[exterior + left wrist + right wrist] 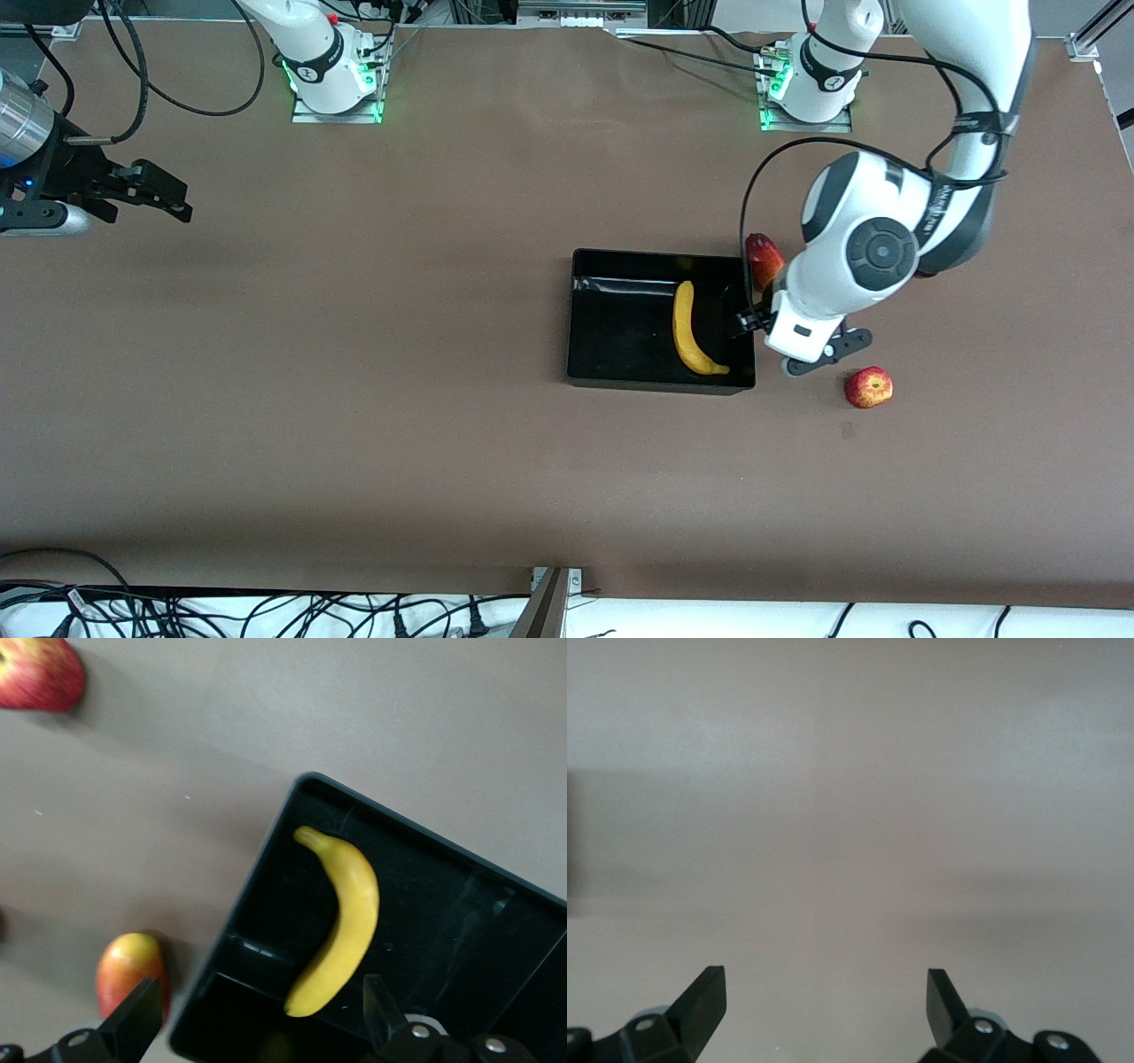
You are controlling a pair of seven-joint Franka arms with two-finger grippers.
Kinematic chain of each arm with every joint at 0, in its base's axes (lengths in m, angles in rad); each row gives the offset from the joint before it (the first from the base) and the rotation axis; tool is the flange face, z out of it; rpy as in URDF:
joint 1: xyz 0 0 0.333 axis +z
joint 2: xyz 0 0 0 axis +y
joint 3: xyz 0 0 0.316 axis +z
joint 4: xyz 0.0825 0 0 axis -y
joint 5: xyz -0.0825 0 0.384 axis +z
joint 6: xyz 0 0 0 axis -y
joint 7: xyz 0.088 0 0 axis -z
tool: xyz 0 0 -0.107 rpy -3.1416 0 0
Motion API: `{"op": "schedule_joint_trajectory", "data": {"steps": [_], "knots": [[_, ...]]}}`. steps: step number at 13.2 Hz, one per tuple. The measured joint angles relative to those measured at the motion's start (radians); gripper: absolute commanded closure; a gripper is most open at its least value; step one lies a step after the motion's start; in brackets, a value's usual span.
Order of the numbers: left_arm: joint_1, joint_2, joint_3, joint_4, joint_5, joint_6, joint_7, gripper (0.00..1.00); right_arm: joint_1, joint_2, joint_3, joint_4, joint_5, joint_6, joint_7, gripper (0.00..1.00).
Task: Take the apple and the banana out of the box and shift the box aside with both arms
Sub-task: 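Lower the left gripper into the tray and grasp the yellow banana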
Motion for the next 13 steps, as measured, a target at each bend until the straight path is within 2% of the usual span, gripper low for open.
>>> {"op": "schedule_joint_trajectory", "data": {"steps": [5,13], "knots": [[-0.061,0.106,0.001,-0.010,0.003,0.174,-0.115,0.00,0.000,0.000,0.000,0.000,0.000,0.000,0.000,0.00],[-0.094,0.220,0.002,-0.026,0.089,0.318,-0.196,0.00,0.000,0.000,0.000,0.000,0.000,0.000,0.000,0.00]]}}
